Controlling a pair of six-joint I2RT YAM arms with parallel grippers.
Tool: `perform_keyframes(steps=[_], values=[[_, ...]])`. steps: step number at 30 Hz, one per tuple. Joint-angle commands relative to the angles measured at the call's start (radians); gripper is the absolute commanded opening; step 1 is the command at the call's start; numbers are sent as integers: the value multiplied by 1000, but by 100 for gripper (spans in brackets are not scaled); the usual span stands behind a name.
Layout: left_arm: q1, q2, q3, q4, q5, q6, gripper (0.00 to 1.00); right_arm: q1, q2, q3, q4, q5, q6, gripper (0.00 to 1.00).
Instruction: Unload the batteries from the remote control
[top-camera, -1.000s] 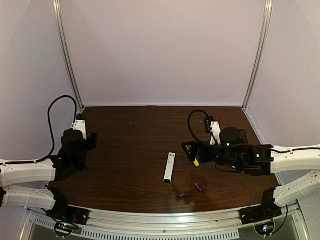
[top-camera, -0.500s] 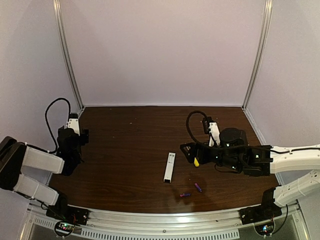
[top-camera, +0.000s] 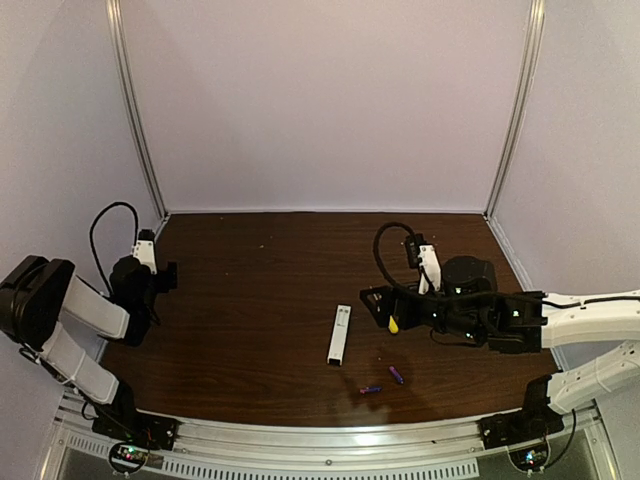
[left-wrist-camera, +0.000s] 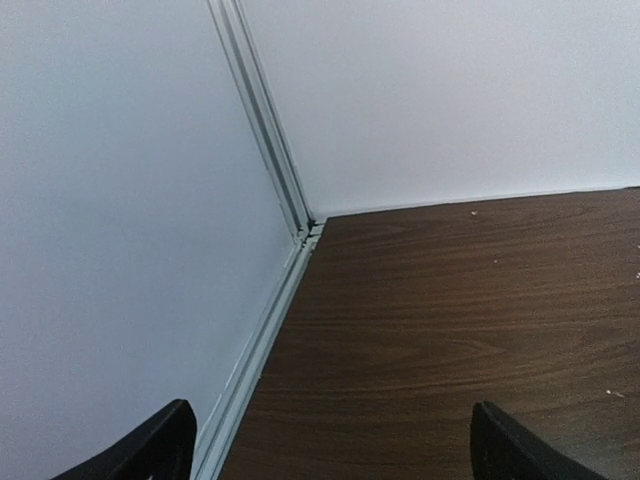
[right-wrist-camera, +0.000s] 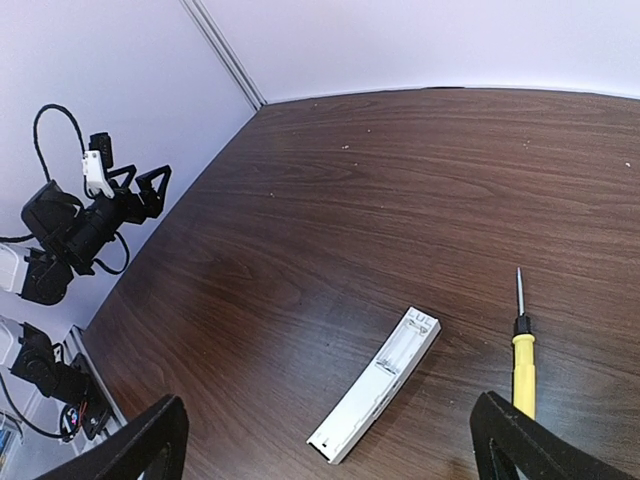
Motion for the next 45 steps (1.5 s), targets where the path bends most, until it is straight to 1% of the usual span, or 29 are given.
perform_keyframes(steps=[1,2,4,6,8,15,20,28,30,32,37,39,45], values=[[27,29,23,38,123,-26,97,7,-16,-15,8,-17,-4,100],[36,35,24,54,139,-27,97,7,-18,-16,9,-18,-4,100],[55,31,37,11,156,-52,97,7,-24,-18,10,-20,-4,100],[74,37,42,11,185,-54,97,8,-29,-21,11,-23,-6,100],[76,37,44,-1,184,-85,97,7,-31,-23,17,-29,-6,100],[76,36,39,4,182,-85,97,9,-21,-21,22,-40,-10,100],[76,34,38,8,182,-85,97,8,-24,-19,1,13,-31,100],[76,35,38,8,182,-85,97,8,-15,-55,62,54,-141,100],[76,33,38,8,182,-85,97,9,-14,-68,80,89,-185,100],[76,34,38,8,182,-85,97,8,-13,-77,97,156,-238,100],[76,34,38,8,182,-85,97,6,14,-57,104,391,-337,100],[76,35,37,8,182,-85,97,4,33,-41,114,456,-377,100],[76,34,38,8,182,-85,97,-37,88,26,101,540,-493,100]])
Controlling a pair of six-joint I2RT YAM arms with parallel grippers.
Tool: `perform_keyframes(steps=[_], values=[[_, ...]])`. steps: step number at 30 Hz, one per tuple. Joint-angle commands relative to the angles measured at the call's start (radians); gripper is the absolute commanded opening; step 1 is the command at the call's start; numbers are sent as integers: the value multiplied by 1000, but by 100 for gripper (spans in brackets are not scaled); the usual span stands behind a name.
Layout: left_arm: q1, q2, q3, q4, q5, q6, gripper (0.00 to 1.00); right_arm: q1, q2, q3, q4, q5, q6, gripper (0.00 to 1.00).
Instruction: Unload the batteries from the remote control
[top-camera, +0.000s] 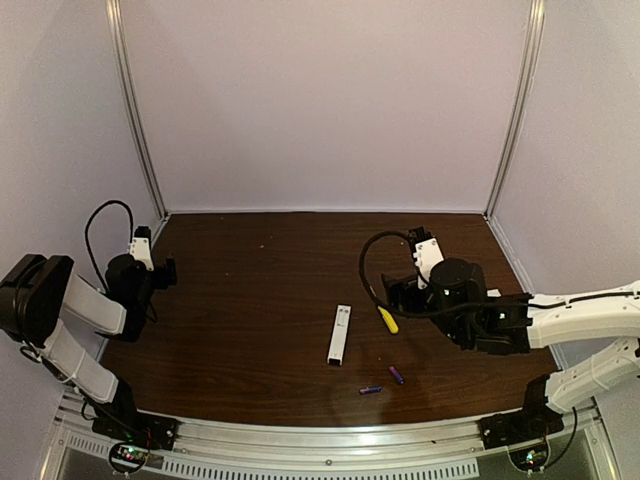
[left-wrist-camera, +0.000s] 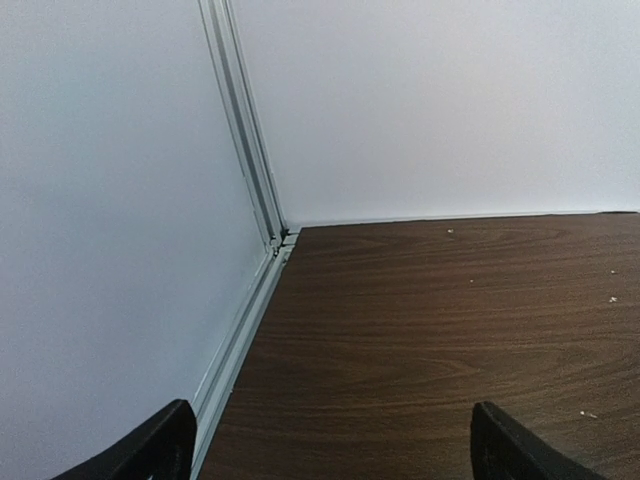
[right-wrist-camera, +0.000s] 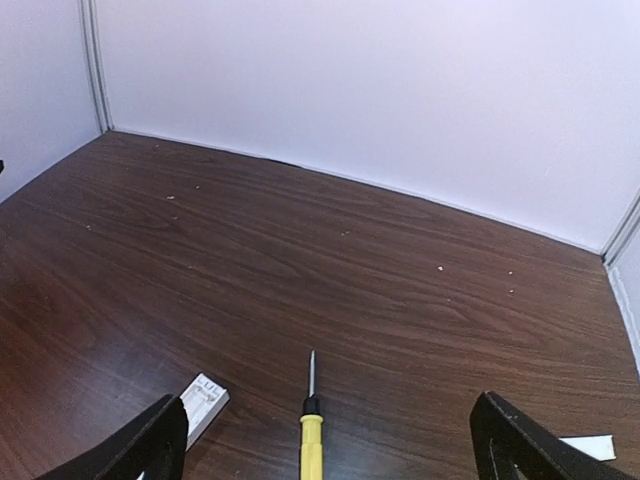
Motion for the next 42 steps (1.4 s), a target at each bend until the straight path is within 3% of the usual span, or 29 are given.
perform_keyframes(steps=[1,9,13,17,21,31,42], values=[[7,8,11,21,11,-8,98,-37,22,51,27,139,-133,100],[6,8,10,21,11,-8,98,-238,-81,-131,324,147,-295,100],[6,8,10,22,11,-8,97,-389,-119,-236,451,89,-300,100],[7,8,11,22,12,-8,97,-561,-97,-269,482,-91,-291,100],[6,8,10,22,12,-8,97,-647,-12,-308,595,-92,-308,100],[6,9,10,22,13,-8,97,-717,234,-397,1009,-68,-389,100],[6,9,10,22,12,-8,97,-795,240,-373,956,-154,-344,100]])
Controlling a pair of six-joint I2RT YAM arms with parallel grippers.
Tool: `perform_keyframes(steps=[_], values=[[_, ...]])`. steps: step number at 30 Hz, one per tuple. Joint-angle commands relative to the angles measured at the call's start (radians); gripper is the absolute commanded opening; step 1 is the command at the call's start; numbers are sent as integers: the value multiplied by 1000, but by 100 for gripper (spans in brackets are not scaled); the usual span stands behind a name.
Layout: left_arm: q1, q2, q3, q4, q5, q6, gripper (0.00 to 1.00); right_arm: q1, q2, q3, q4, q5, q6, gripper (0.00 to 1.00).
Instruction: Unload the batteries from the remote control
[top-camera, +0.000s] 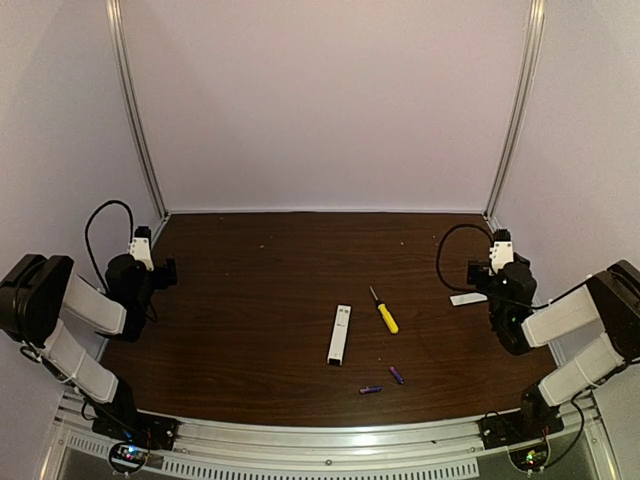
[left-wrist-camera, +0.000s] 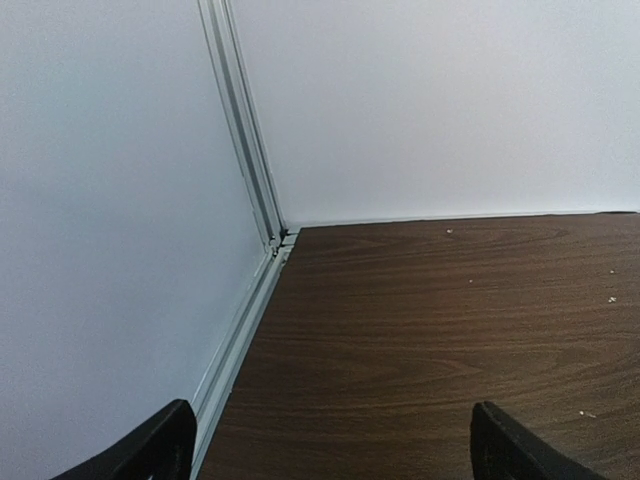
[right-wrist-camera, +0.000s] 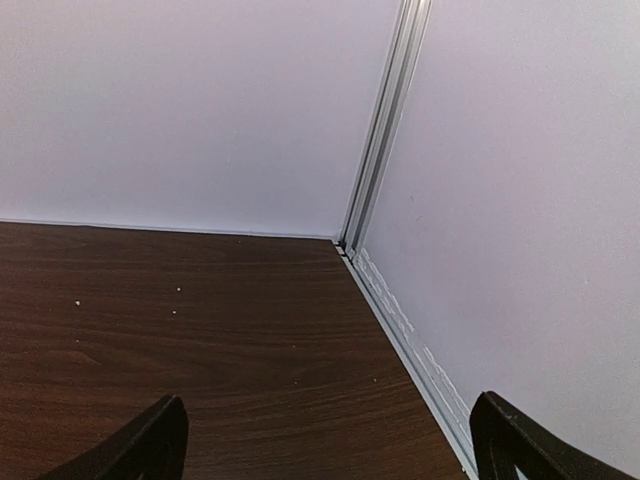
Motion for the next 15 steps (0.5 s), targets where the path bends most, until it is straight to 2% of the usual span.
perform_keyframes(steps=[1,5,11,15], values=[[6,9,9,22,9,-8,97,-38,13,15,24,-52,28,100],[6,8,10,22,10,-8,97,-62,78,26,76,-78,29,100],[6,8,10,22,10,-8,97,-97,82,78,-29,-127,65,100],[6,9,10,22,9,-8,97,-139,83,55,0,-192,96,100]])
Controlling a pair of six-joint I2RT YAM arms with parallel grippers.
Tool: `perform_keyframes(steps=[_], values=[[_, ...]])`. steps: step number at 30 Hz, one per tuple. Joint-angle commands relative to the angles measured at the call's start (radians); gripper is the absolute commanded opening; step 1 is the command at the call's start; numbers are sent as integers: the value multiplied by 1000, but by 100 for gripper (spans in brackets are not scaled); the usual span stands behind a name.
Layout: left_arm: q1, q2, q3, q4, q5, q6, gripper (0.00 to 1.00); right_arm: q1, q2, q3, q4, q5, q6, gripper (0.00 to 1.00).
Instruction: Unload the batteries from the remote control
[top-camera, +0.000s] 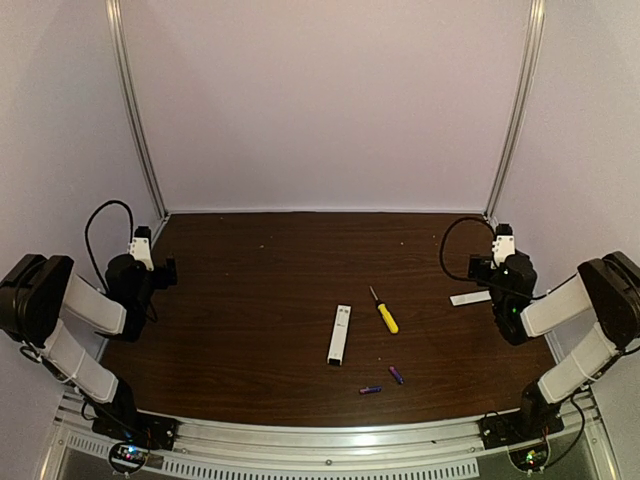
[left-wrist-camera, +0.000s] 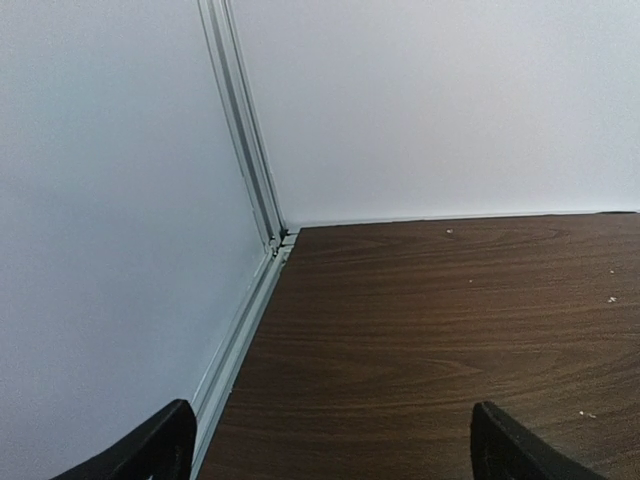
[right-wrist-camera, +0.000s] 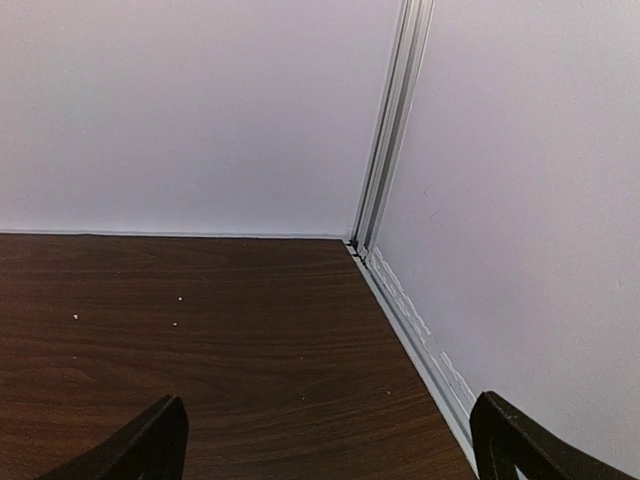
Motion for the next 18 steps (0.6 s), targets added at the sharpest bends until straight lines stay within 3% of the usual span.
perform_keyframes(steps=[1,4,6,18], values=[[6,8,10,22,9,-8,97,-63,8,-20,22,-115,64,99],[6,9,9,22,9,-8,97,-97,73,-58,168,-138,88,99],[6,8,10,22,9,-8,97,-101,38,-38,70,-139,98,100],[6,9,10,22,10,-8,97,-101,52,-47,106,-134,98,100]])
